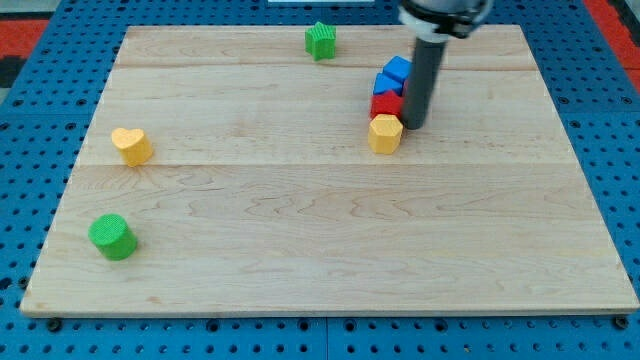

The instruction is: Slide the hexagon vertically below the red circle

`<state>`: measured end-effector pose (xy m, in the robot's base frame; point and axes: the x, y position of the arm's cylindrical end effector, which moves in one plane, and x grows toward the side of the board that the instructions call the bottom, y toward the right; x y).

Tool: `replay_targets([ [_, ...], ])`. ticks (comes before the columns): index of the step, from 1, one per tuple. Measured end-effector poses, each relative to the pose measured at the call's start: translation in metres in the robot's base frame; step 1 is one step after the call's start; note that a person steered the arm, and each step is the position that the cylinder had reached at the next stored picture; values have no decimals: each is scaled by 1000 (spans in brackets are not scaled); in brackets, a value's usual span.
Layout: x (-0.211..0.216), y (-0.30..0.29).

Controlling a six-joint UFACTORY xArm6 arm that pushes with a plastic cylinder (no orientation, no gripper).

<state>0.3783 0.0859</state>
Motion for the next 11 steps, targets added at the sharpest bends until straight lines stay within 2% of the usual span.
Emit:
replay_targets([
  [1, 18, -56],
  [3, 37, 27],
  [5, 60, -70],
  [6, 78, -16],
  [7, 112, -106],
  [8, 105, -191],
  [9, 85, -165],
  [11, 45, 17],
])
